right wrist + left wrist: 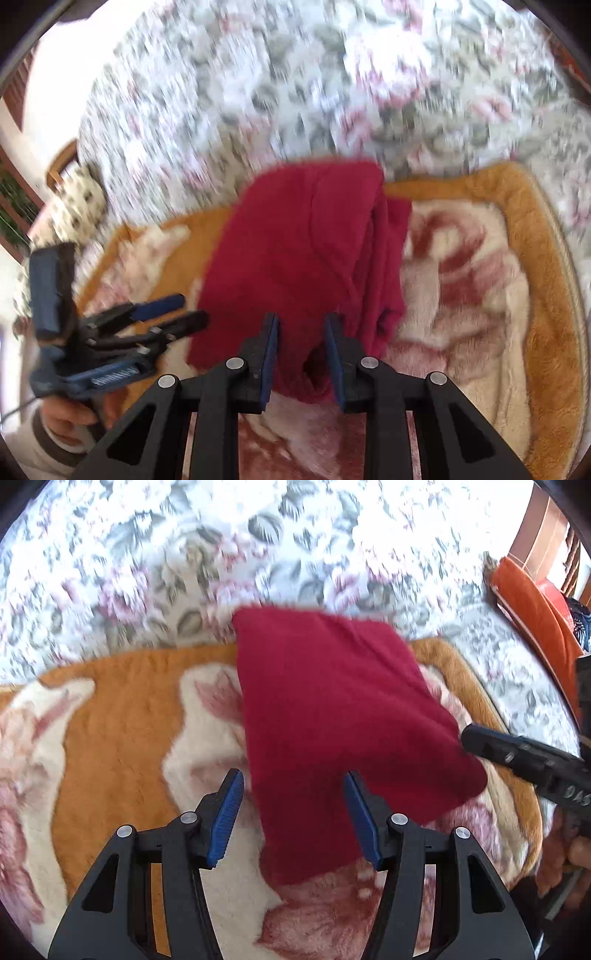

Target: Fold small clothes

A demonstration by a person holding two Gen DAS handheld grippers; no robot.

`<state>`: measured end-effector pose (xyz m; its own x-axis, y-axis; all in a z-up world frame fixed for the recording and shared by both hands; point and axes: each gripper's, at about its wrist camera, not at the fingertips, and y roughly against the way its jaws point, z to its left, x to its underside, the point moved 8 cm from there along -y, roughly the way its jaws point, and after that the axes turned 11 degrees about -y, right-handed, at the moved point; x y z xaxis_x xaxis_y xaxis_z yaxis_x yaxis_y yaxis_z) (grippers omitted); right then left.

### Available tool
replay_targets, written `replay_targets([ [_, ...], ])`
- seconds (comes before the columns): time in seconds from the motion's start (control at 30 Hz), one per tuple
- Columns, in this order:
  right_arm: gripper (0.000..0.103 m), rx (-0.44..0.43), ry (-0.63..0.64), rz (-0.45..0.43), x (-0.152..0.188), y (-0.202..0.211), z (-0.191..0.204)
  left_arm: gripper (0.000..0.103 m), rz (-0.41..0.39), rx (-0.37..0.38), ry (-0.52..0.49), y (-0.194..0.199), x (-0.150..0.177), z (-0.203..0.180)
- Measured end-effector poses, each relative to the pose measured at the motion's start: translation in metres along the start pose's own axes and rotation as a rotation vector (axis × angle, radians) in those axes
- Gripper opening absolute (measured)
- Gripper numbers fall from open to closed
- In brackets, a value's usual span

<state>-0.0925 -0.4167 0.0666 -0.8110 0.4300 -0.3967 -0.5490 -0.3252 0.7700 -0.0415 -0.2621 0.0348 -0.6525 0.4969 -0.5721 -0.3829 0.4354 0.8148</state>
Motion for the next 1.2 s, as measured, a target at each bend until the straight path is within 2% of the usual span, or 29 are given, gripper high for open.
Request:
replay_targets([
  [0.03,0.024,0.026,0.013,-0.046,-0.009,0.004,0.004,0.056,-0.004,-0.015,0.002,-0.002,-0.005,0.001],
  [0.1,0.024,0.081,0.033,-0.077,-0.024,0.0,0.009,0.056,-0.01,-0.024,0.001,-0.008,-0.013,-0.001],
  [0.27,0.024,0.098,0.026,-0.056,-0.051,-0.036,0.009,0.056,0.006,-0.059,-0.013,-0.028,-0.016,-0.004],
  [0.37,0.024,0.208,0.042,-0.01,-0.057,-0.066,-0.016,0.064,-0.002,-0.069,-0.02,-0.035,-0.015,-0.005],
  [0.43,0.022,0.221,0.033,-0.01,-0.057,-0.076,-0.029,0.066,-0.008,-0.072,-0.027,-0.036,-0.015,-0.006],
  [0.6,0.022,0.201,-0.003,-0.019,-0.055,-0.061,-0.036,0.067,-0.003,-0.071,-0.019,-0.038,-0.014,-0.004],
  [0.73,0.024,0.145,0.018,-0.054,-0.033,-0.024,-0.017,0.068,-0.003,-0.075,-0.016,-0.037,-0.013,-0.004],
  [0.83,0.025,0.107,0.016,-0.058,-0.011,-0.011,-0.009,0.068,-0.004,-0.086,-0.02,-0.037,-0.013,-0.005],
  [0.87,0.025,0.114,0.025,-0.049,-0.004,-0.013,-0.01,0.069,-0.004,-0.092,-0.021,-0.037,-0.013,-0.005],
  [0.93,0.025,0.207,0.069,0.003,0.012,-0.03,-0.022,0.072,0.004,-0.094,-0.019,-0.039,-0.011,-0.006],
  [0.97,0.025,0.22,0.072,0.026,0.017,-0.038,-0.027,0.072,0.008,-0.091,-0.02,-0.039,-0.011,-0.006],
  [1.17,0.025,0.146,-0.015,-0.008,0.009,-0.018,-0.025,0.072,0.007,-0.099,-0.026,-0.036,-0.01,-0.006],
  [1.2,0.028,0.138,-0.019,-0.025,0.005,-0.013,-0.023,0.072,0.007,-0.096,-0.023,-0.035,-0.01,-0.005],
])
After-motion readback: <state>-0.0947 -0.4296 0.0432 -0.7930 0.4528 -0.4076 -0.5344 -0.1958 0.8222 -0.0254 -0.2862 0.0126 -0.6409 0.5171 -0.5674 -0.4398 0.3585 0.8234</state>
